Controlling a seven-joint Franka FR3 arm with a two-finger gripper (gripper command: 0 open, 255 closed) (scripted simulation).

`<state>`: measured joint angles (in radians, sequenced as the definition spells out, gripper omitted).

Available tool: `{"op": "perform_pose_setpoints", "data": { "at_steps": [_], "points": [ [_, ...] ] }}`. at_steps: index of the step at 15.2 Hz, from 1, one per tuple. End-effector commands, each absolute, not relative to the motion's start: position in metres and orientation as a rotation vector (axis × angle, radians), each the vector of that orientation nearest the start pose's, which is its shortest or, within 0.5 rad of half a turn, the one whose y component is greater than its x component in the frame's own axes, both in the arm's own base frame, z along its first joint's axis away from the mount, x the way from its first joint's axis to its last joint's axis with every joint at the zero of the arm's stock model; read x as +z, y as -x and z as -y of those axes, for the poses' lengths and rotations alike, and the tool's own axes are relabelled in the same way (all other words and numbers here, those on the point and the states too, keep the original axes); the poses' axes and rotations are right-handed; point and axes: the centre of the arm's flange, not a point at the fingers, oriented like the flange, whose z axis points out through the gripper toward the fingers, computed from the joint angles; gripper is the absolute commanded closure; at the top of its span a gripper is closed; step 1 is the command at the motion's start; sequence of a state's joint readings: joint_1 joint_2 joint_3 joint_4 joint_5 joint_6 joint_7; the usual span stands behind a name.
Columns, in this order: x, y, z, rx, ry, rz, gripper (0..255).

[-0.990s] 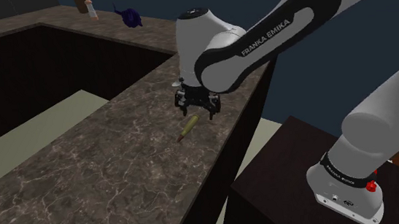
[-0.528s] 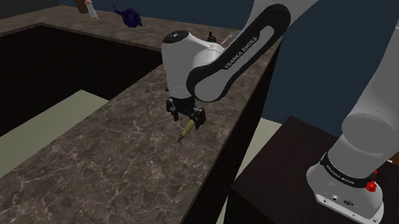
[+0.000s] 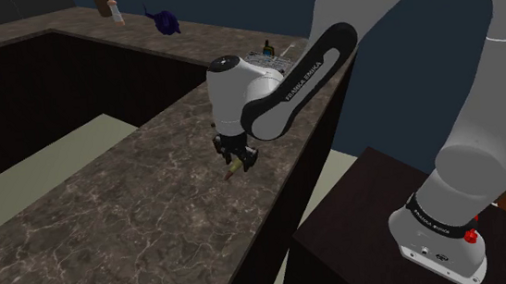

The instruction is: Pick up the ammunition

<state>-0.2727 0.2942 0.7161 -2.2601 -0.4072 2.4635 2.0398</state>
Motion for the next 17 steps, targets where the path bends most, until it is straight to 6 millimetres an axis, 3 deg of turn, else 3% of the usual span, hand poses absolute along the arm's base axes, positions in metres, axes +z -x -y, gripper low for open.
{"op": "perform_pose_setpoints", "data": {
  "at_steps": [1, 9, 17],
  "points": [
    [0.26, -0.484, -0.232, -0.097, 2.511, -1.905, 255],
    [0.26, -0.483, -0.233, -0.097, 2.511, -1.905, 255],
    [0.302, -0.483, -0.233, -0.097, 2.511, -1.905, 255]
  ]
}}
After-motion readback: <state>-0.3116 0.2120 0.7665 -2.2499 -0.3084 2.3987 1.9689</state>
